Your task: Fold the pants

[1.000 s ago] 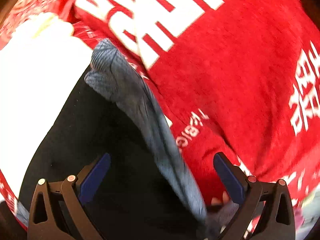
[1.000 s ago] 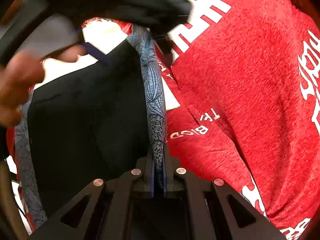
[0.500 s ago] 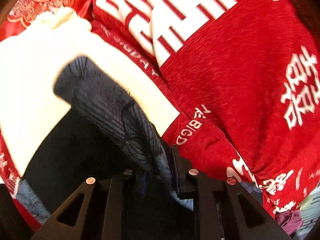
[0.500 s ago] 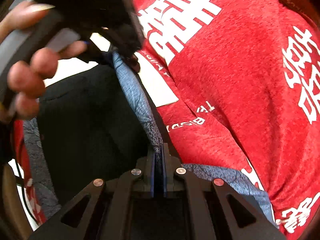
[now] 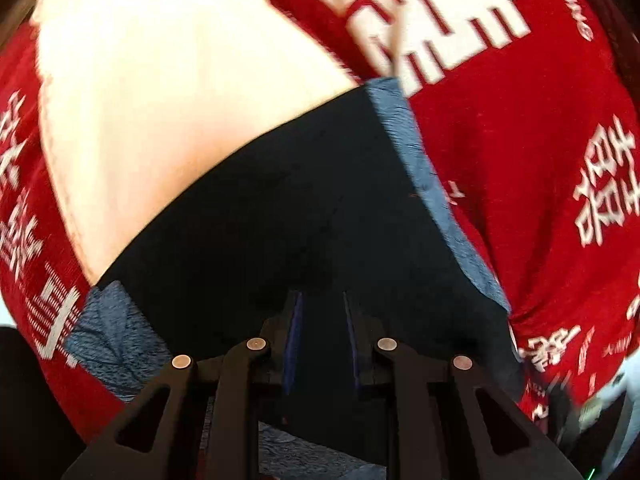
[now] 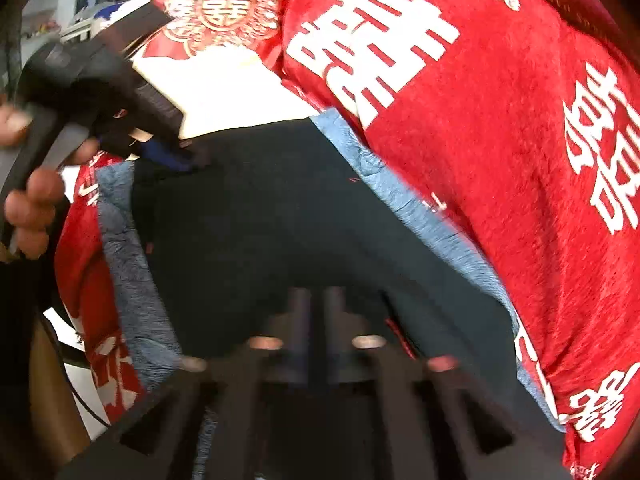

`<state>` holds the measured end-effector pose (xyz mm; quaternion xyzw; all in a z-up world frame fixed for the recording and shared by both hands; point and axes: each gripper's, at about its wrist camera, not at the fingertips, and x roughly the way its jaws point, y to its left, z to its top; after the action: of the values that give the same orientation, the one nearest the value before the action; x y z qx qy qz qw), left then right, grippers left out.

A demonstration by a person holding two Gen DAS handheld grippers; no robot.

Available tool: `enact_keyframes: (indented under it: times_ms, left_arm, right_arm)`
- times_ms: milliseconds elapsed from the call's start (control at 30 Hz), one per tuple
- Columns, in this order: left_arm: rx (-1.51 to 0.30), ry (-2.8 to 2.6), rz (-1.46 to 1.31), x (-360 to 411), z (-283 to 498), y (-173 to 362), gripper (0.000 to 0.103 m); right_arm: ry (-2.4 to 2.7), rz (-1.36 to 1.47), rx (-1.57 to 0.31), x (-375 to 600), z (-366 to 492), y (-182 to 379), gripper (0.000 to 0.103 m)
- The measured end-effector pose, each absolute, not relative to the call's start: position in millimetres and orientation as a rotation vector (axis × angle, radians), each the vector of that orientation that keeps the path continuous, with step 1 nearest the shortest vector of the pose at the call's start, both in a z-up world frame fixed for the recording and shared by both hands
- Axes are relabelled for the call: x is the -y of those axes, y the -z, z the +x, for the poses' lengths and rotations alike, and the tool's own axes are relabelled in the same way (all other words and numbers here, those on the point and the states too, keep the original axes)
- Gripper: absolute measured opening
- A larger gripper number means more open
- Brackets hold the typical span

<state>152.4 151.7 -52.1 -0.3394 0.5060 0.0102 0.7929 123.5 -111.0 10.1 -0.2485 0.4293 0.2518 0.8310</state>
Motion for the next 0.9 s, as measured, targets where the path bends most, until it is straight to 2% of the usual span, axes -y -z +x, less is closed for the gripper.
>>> enact_keyframes:
  times_ms: [33, 167, 200, 233, 300, 367, 467, 500, 533, 567, 600, 633, 900]
  left_arm:
    - [-1.084, 0.005, -0.687, -144, 155, 45, 0.022]
    - [-1.106, 0.059, -0.626, -129, 164, 37, 0.023]
    - [-1.129, 0.065, -0.629, -126, 168, 40, 0.030]
    - [-1.152, 0.065, -0.631, -123, 174, 42, 0.058]
    - [-1.168, 0.026, -0.637, -119, 182, 47, 0.089]
    - [-1.134, -0.024, -0.608, -118, 187, 47, 0.089]
    - [-1.176, 0.006, -0.582, -110, 205, 52, 0.089]
    - [-1.176, 0.008, -0.585, -108, 211, 52, 0.089]
    - [-1.175, 0.013, -0.590, -107, 217, 52, 0.089]
    - [-1.173, 0.018, -0.595, -105, 222, 51, 0.089]
    - [-1.165, 0.025, -0.602, -103, 230, 48, 0.089]
    - [-1.158, 0.027, -0.610, -102, 236, 46, 0.089]
    - [-1.048, 0.017, -0.750, -102, 259, 9, 0.089]
  right_arm:
    - [-0.538, -0.509, -0.882, 123, 141, -14, 0.100]
    - [-0.570, -0.379, -0.971, 155, 228, -15, 0.101]
    - [-0.593, -0.328, -1.017, 162, 258, -8, 0.101]
    - [-0.608, -0.294, -1.063, 165, 286, 2, 0.101]
    - [-0.635, -0.273, -1.142, 167, 326, 27, 0.101]
    - [-0.691, -0.268, -1.219, 162, 355, 55, 0.101]
    - [-0.813, -0.252, -1.353, 152, 375, 101, 0.101]
    - [-0.855, -0.245, -1.399, 148, 376, 114, 0.097]
    - [-0.906, -0.255, -1.431, 141, 373, 123, 0.076]
    - [-0.940, -0.281, -1.368, 136, 367, 117, 0.067]
    - [-1.001, -0.226, -1.386, 134, 365, 114, 0.009]
    - [-1.010, -0.201, -1.377, 133, 359, 106, 0.014]
    - [-0.788, -0.604, -0.968, 99, 236, 18, 0.012]
